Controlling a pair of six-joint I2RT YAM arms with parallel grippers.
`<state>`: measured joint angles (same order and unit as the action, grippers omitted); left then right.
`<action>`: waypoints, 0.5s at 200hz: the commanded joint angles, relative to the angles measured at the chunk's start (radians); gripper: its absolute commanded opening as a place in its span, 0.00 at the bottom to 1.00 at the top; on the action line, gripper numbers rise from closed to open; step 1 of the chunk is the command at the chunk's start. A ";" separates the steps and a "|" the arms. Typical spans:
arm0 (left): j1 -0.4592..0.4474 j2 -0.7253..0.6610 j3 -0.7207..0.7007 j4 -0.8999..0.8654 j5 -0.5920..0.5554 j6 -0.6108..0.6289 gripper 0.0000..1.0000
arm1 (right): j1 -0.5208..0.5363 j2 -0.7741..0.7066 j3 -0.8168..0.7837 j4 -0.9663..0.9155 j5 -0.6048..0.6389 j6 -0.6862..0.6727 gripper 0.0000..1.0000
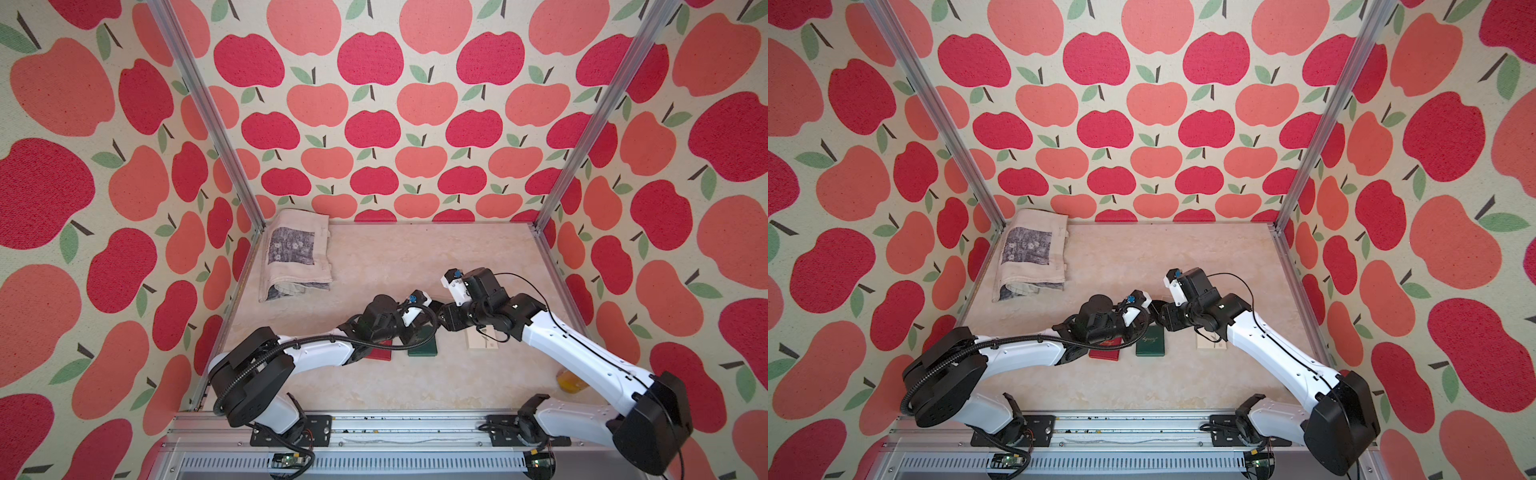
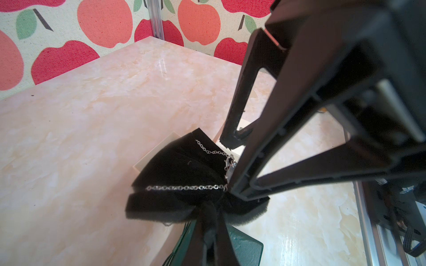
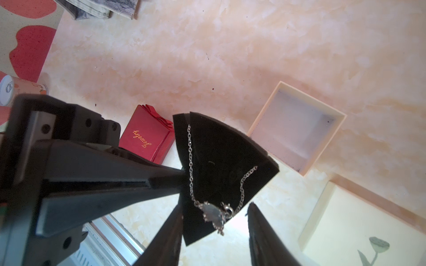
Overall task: Take the necklace out of the lift-off lid jewelry box
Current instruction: Pick up the necklace from the inner lining.
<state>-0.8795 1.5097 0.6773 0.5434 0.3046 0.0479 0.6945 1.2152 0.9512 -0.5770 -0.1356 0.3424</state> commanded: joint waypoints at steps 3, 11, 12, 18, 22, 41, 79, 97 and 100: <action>-0.006 -0.024 -0.018 0.044 0.021 0.023 0.00 | -0.006 0.007 -0.012 0.014 -0.025 0.004 0.48; -0.006 -0.024 -0.018 0.045 0.021 0.022 0.00 | -0.006 0.010 -0.012 0.015 -0.027 0.006 0.48; -0.006 -0.024 -0.018 0.044 0.021 0.022 0.00 | -0.007 0.010 -0.012 0.015 -0.028 0.007 0.48; -0.006 -0.025 -0.018 0.045 0.022 0.023 0.00 | -0.007 0.012 -0.012 0.017 -0.030 0.006 0.48; -0.006 -0.026 -0.018 0.044 0.022 0.023 0.00 | -0.006 0.013 -0.012 0.018 -0.031 0.007 0.48; -0.006 -0.028 -0.018 0.043 0.024 0.025 0.00 | -0.006 0.017 -0.014 0.022 -0.035 0.007 0.47; -0.006 -0.032 -0.018 0.043 0.024 0.027 0.00 | -0.005 0.022 -0.014 0.031 -0.045 0.012 0.47; -0.006 -0.032 -0.018 0.044 0.024 0.027 0.00 | -0.003 0.027 -0.015 0.037 -0.051 0.013 0.47; -0.006 -0.031 -0.016 0.043 0.024 0.027 0.00 | -0.003 0.027 -0.015 0.038 -0.052 0.012 0.46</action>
<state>-0.8795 1.4994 0.6701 0.5591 0.3046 0.0532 0.6933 1.2297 0.9512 -0.5552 -0.1596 0.3428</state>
